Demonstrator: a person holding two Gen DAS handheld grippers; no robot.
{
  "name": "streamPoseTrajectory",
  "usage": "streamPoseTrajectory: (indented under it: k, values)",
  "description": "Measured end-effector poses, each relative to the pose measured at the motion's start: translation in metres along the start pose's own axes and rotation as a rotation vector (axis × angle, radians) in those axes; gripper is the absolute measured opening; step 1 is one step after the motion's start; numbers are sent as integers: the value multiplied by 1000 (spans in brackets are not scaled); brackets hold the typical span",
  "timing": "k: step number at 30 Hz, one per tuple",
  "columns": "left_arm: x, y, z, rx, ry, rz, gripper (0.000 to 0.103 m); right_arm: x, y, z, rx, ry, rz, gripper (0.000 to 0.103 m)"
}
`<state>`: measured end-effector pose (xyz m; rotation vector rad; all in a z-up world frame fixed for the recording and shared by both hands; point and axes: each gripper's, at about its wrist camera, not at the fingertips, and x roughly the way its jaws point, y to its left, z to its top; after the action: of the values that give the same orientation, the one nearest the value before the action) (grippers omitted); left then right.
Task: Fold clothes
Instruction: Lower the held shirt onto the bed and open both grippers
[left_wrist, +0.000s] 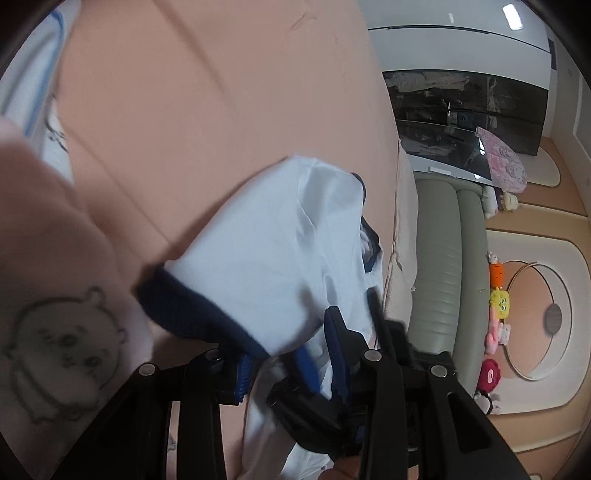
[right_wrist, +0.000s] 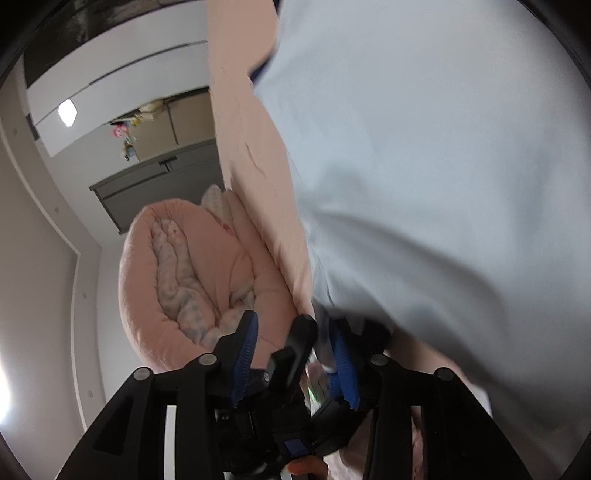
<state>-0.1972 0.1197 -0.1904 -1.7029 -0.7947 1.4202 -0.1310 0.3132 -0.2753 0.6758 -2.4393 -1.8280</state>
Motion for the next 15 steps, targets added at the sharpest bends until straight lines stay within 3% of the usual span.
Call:
streamPoseTrajectory:
  k: [3,7,15]
  values:
    - [-8,1,0,8,0,4,31,5,-7,-9,15,18,22,42]
    - [-7,-8,-1,39,20,0,31,6,6,-11,-77,18,-20,42]
    - [-33,-33,5,152,29,140,30,22,16,-24,-82,57,32,43]
